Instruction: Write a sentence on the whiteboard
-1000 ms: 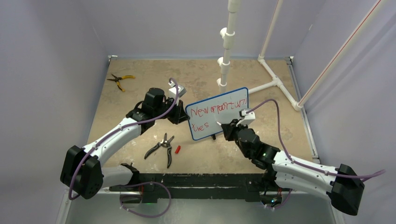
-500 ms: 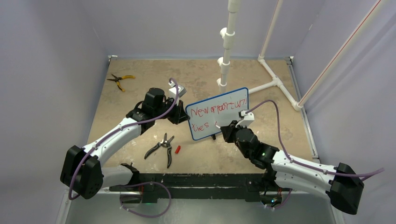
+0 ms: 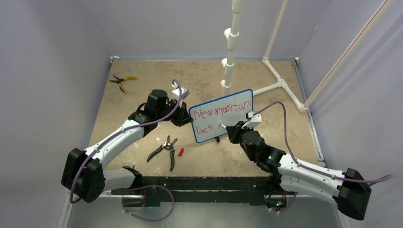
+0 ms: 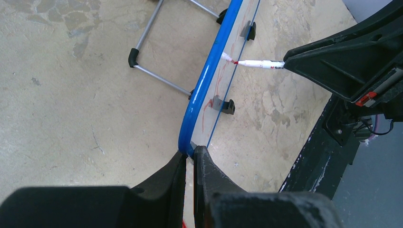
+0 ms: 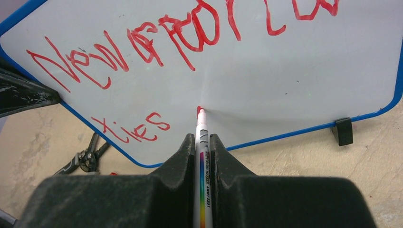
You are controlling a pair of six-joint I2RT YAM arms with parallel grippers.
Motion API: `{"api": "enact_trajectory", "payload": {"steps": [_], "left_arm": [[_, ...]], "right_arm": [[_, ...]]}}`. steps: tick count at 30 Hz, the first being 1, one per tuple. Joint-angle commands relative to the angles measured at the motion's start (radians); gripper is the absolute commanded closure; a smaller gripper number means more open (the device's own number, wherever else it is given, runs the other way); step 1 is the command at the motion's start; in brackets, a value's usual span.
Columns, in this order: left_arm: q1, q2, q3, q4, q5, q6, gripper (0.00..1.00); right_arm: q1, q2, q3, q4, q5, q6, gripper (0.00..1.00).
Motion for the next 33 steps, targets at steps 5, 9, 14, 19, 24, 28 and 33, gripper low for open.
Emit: {"api": "enact_trajectory", "payload": {"steps": [5, 9, 14, 19, 24, 28, 33], "left_arm": [[0.001, -0.003, 0.003, 0.032, 0.001, -0.001, 1.0], [0.0, -0.003, 0.003, 0.032, 0.002, -0.002, 1.0], [0.001, -0.003, 0.003, 0.032, 0.001, -0.002, 1.0], [0.001, -0.002, 0.003, 0.032, 0.002, -0.002, 1.0], [0.001, -0.004, 0.002, 0.032, 0.003, -0.002, 1.0], [0.001, -0.004, 0.002, 0.032, 0.001, -0.002, 1.0], [0.0, -0.004, 0.001, 0.032, 0.002, -0.002, 1.0]], "right_arm": [[-0.005, -0.001, 0.032, 0.007, 0.07, 0.01, 1.0], [-0.005, 0.004, 0.031, -0.022, 0.056, 0.03, 1.0], [-0.005, 0.008, 0.027, -0.07, 0.046, 0.07, 1.0], [-0.005, -0.004, 0.019, -0.093, 0.046, 0.086, 1.0], [-0.005, -0.032, 0.026, -0.075, 0.052, 0.06, 1.0], [-0.005, -0.042, 0.043, -0.062, 0.081, 0.029, 1.0], [-0.02, -0.016, 0.059, -0.042, 0.102, -0.006, 1.0]]}}
